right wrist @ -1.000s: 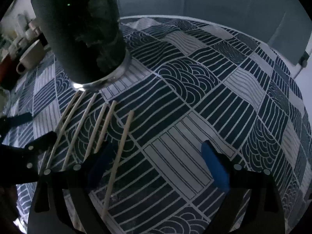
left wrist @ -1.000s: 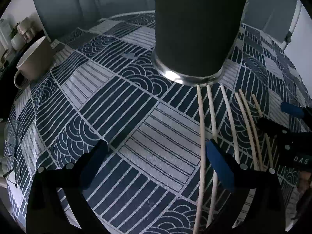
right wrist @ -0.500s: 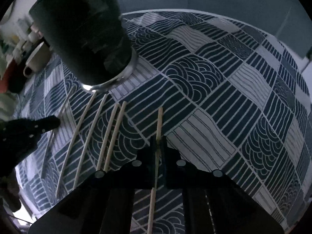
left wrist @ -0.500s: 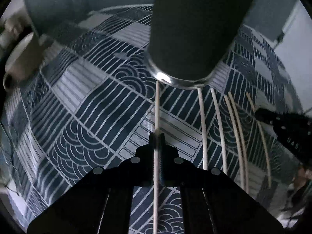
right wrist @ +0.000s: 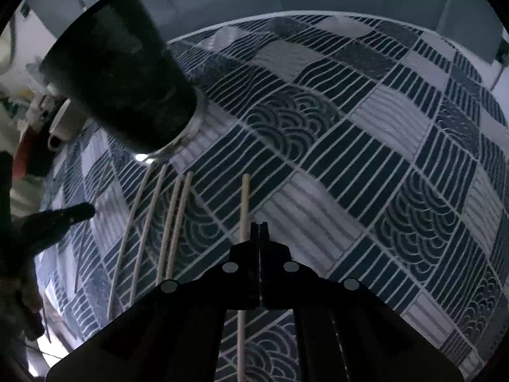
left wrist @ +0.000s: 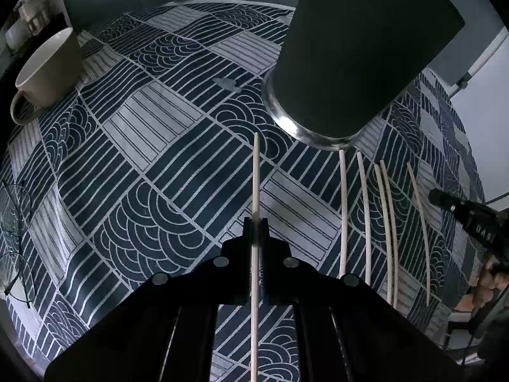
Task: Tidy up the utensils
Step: 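Close both tools on one wooden stick each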
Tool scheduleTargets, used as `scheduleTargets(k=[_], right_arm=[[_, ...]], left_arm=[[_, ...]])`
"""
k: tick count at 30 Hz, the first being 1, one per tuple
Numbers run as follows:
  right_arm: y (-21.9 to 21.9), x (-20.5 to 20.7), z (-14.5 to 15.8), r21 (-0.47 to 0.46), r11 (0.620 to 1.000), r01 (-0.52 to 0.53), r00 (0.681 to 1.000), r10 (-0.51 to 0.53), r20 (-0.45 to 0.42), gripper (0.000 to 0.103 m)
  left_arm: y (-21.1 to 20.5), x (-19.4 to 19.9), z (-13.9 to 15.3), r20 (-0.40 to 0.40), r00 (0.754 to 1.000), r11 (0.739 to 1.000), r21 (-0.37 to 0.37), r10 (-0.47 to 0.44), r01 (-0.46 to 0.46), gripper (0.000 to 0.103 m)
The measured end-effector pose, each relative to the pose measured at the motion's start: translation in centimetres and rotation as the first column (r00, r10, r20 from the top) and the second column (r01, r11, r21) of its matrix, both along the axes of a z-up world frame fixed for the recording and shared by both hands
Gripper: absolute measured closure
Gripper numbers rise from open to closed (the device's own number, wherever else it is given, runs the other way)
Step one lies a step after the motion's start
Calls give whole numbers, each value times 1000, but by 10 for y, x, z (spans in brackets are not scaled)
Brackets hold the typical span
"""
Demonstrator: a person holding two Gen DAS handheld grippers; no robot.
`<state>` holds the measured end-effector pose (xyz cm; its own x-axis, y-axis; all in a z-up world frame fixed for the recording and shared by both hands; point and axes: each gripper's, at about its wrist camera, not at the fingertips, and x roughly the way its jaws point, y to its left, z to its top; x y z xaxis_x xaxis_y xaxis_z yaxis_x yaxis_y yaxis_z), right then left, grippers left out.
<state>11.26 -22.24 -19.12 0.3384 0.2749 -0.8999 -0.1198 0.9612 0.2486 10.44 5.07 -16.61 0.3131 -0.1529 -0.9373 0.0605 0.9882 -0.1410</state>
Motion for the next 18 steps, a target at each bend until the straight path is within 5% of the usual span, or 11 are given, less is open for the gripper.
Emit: scheduleTargets(k=[4, 6, 8, 13, 15, 18], right_arm=[[8, -4, -2, -31, 999, -17, 1000, 17, -9, 95], [11, -4, -4, -55, 998, -30, 1000, 29, -12, 76], [14, -5, -5, -71, 997, -37, 999, 36, -19, 73], [28, -8, -6, -208, 974, -85, 996, 85, -6, 85], [28, -8, -6, -222, 971, -85, 996, 86, -7, 98], [22, -7, -5, -225, 972, -63, 998, 61, -12, 99]], left_arm=[[-2, -2, 4, 8, 1000, 1000, 5, -7, 7, 99], [-2, -3, 5, 8, 1000, 1000, 6, -7, 7, 99], [-1, -4, 6, 10, 1000, 1000, 7, -5, 5, 99], [3, -7, 10, 16, 1000, 1000, -2, 2, -2, 99], [3, -6, 11, 17, 1000, 1000, -1, 3, -3, 99], [2, -4, 14, 21, 1000, 1000, 0, 0, 0, 99]])
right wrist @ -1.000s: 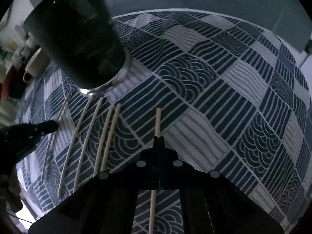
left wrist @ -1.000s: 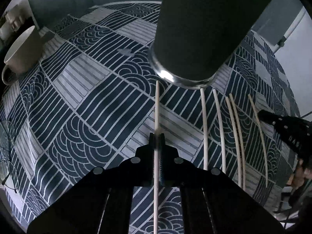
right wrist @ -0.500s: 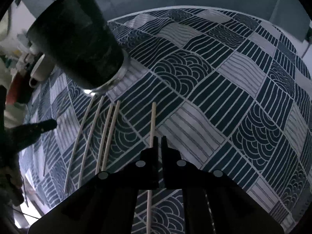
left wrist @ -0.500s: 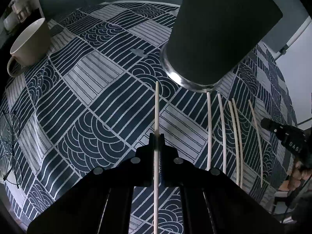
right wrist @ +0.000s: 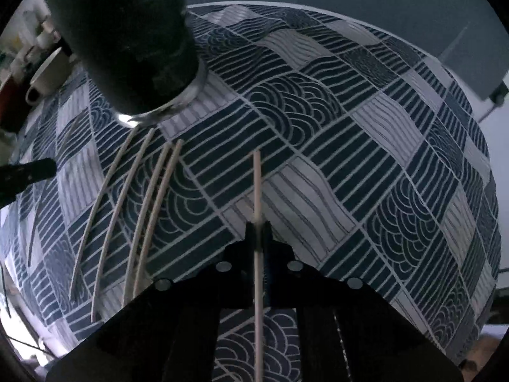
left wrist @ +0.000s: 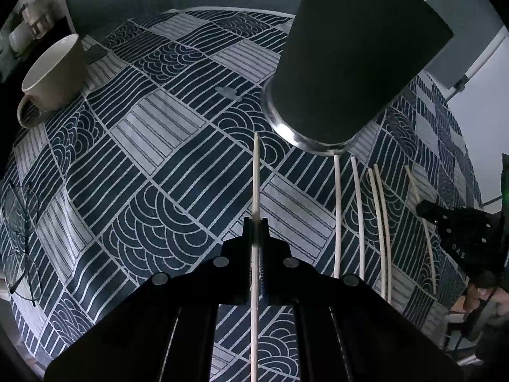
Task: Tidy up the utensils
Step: 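Close both tools on one wooden stick each, then lift the held sticks with both tools over the black cup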
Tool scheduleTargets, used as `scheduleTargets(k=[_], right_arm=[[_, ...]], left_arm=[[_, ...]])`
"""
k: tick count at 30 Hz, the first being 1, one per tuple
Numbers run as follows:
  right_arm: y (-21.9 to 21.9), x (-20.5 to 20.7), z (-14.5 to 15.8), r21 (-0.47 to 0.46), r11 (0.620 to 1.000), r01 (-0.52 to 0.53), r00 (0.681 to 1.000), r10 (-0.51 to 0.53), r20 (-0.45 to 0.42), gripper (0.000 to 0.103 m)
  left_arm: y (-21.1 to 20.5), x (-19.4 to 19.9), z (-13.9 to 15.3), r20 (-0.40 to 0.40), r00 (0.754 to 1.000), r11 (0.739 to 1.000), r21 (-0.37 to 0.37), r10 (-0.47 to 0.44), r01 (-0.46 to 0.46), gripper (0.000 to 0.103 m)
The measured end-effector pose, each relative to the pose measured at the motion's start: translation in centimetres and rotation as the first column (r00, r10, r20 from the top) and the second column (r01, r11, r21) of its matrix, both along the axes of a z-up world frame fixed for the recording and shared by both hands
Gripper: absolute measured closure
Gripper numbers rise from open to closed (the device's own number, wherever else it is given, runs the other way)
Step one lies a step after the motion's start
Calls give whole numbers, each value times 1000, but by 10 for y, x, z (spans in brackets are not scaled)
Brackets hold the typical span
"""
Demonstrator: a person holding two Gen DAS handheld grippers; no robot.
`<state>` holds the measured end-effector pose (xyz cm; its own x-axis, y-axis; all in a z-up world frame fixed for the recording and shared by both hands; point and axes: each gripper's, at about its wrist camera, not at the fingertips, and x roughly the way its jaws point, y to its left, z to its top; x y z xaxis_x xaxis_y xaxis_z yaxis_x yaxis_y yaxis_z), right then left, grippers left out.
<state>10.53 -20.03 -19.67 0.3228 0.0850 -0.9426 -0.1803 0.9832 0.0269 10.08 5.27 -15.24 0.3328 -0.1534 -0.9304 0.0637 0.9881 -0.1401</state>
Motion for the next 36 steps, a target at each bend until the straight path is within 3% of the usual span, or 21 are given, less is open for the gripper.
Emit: scheduleTargets(k=[4, 9, 20, 23, 29, 36], right_arm=[[-19, 5, 0, 48, 997, 62, 998, -60, -36, 99], [-36, 8, 15, 81, 992, 99, 995, -98, -10, 99], [-54, 54, 112, 140, 986, 90, 971, -118, 206, 99], [-53, 67, 134, 156, 985, 75, 962, -113, 251, 99], [-41, 87, 172, 201, 979, 30, 941, -95, 323, 99], [-9, 105, 217, 248, 966, -75, 907, -37, 419, 98]], left_arm=[[-1, 3, 7, 15, 1000, 1000, -3, -3, 3, 98], [-1, 12, 19, 37, 999, 1000, 6, -2, 2, 98], [16, 39, 76, 164, 986, 999, 40, 20, -27, 98], [21, 47, 94, 210, 977, 996, 83, 26, -45, 98], [34, 62, 134, 286, 957, 994, 71, 56, -80, 98], [19, 75, 176, 380, 924, 998, 18, 46, -58, 98]])
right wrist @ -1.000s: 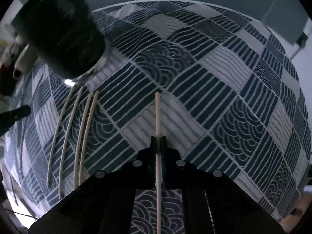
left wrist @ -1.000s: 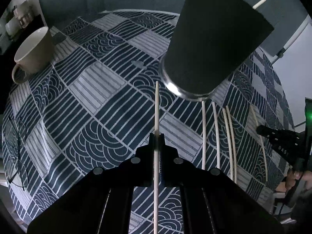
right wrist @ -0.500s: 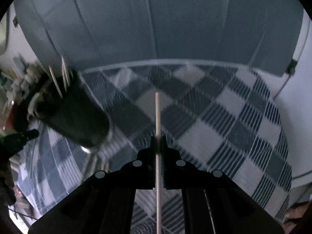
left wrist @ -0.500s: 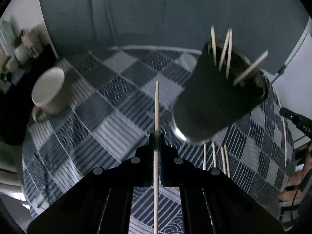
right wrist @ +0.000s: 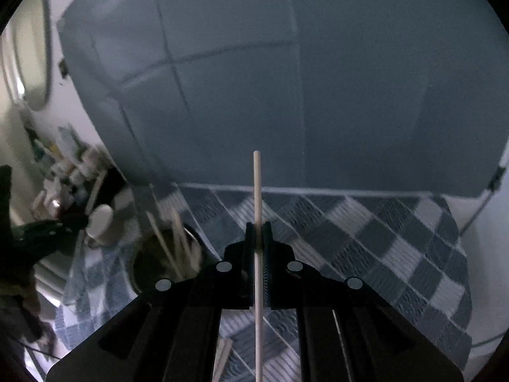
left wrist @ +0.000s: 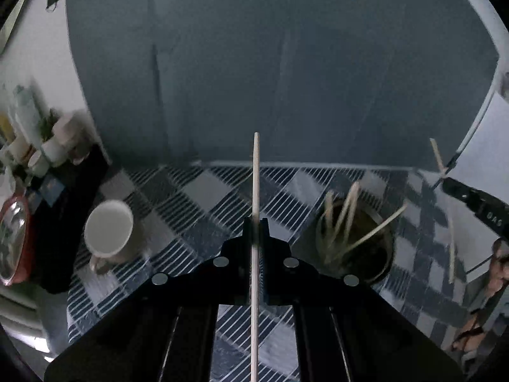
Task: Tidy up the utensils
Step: 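Lift the held sticks with both tools over the black cup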
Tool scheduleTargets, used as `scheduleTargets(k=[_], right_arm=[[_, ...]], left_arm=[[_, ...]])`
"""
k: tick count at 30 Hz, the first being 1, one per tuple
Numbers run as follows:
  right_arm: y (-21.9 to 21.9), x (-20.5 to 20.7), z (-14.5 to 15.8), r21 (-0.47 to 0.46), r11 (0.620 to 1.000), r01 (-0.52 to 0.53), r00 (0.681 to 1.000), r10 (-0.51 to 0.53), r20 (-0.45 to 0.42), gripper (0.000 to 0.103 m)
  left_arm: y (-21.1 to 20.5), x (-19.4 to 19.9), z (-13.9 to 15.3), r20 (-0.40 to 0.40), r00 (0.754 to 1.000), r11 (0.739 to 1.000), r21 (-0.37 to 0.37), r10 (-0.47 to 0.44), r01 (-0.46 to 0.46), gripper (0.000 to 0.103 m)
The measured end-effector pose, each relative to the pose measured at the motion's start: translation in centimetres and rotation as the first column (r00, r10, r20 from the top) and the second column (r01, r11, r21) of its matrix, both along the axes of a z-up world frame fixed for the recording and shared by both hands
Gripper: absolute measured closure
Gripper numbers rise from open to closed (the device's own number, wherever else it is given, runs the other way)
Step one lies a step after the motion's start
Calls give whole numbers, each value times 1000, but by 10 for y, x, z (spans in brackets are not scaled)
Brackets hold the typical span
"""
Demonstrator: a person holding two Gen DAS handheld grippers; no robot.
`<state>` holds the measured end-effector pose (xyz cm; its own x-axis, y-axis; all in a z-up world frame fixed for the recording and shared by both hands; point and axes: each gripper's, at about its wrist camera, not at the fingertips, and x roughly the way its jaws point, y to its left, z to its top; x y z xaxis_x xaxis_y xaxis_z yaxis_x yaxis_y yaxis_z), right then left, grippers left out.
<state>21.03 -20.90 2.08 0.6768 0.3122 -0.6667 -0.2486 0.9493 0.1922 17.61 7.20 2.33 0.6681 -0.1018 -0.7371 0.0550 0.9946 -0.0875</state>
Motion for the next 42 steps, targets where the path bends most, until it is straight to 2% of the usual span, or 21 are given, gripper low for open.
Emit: scheduleTargets(k=[6, 9, 19, 27, 35, 42], right_arm=[[28, 8, 34, 84, 993, -88, 988, 76, 135, 98], [39, 13, 40, 138, 983, -120, 980, 95, 174, 98], [62, 32, 15, 230, 954, -191, 967, 142, 213, 98], [66, 35, -15, 254, 949, -188, 962, 126, 241, 98], [62, 32, -46, 280, 944, -172, 968, 109, 228, 98], [62, 13, -62, 246, 949, -198, 962, 141, 232, 98]], left_arm=[[-20, 10, 21, 106, 994, 995, -83, -38, 47, 98], [-30, 14, 24, 162, 986, 993, -104, -45, 62, 98], [-49, 32, 20, 278, 957, 973, -188, -80, 135, 98], [-45, 44, -7, 307, 949, 958, -242, -72, 151, 98], [-47, 42, -35, 292, 952, 965, -213, -89, 155, 98], [-51, 28, -48, 289, 951, 966, -190, -113, 173, 98]])
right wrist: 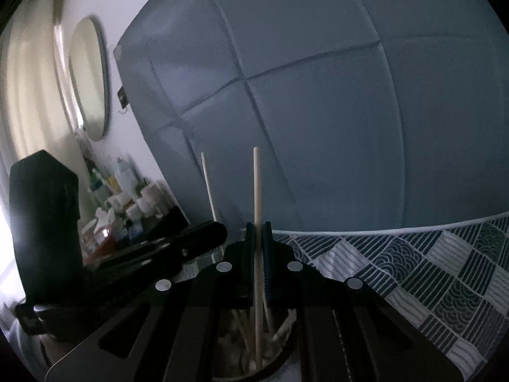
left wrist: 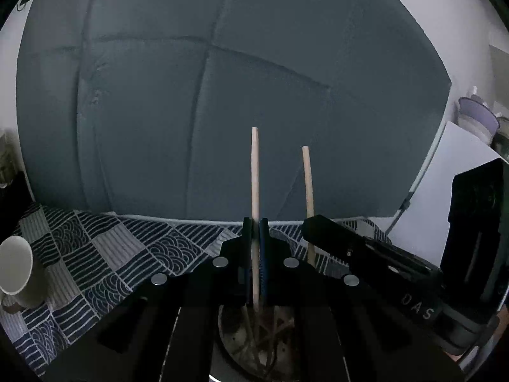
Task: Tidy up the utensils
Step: 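Lift the held sticks with both tools over the black cup, then release the sticks into the black cup by opening both tools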
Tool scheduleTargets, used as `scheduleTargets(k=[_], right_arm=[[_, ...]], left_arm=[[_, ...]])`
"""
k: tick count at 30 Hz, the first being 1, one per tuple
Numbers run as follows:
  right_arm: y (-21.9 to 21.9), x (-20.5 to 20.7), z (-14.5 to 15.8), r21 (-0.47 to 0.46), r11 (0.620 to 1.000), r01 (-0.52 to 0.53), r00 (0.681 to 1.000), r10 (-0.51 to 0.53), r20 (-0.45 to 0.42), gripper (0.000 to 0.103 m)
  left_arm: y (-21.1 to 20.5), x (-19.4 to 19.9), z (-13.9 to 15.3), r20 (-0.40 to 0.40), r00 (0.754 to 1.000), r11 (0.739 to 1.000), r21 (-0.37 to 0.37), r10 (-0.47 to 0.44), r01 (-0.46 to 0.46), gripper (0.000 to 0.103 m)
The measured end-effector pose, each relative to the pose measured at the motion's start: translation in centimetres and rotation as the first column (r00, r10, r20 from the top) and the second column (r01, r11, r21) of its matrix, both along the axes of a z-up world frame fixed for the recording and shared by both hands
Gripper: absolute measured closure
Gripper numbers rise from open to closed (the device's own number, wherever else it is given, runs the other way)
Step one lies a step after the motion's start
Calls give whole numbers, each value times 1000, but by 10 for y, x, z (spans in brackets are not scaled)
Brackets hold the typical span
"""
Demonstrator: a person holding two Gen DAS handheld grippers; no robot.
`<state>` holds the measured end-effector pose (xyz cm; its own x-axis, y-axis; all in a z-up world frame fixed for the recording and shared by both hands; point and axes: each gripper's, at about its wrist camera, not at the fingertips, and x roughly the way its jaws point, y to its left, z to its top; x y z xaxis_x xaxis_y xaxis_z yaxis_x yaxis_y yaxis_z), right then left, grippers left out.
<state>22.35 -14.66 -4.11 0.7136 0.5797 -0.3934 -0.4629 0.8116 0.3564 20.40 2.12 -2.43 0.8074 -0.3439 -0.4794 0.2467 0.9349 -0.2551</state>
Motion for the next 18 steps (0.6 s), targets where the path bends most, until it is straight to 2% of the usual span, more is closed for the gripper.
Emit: scheduleTargets(k=[10, 11, 14, 16, 18], right_arm=[[-1, -26, 2, -40, 999, 6, 998, -4, 56, 95], [-2, -29, 3, -45, 999, 9, 998, -6, 59, 95], [-4, -35, 9, -64, 998, 24, 997, -19, 71, 94], [-6, -39, 14, -77, 996, 46, 996, -40, 82, 88], [-9, -43, 19, -83, 994, 74, 994, -66, 87, 65]], left_arm=[[-5, -24, -6, 12, 1000, 998, 66, -13, 13, 97], [-4, -25, -5, 14, 1000, 998, 65, -8, 7, 94], [5, -31, 2, 24, 999, 998, 53, 21, -22, 74], [10, -34, 7, 31, 999, 998, 46, 33, -34, 70], [15, -38, 13, 37, 998, 997, 53, 55, -57, 60]])
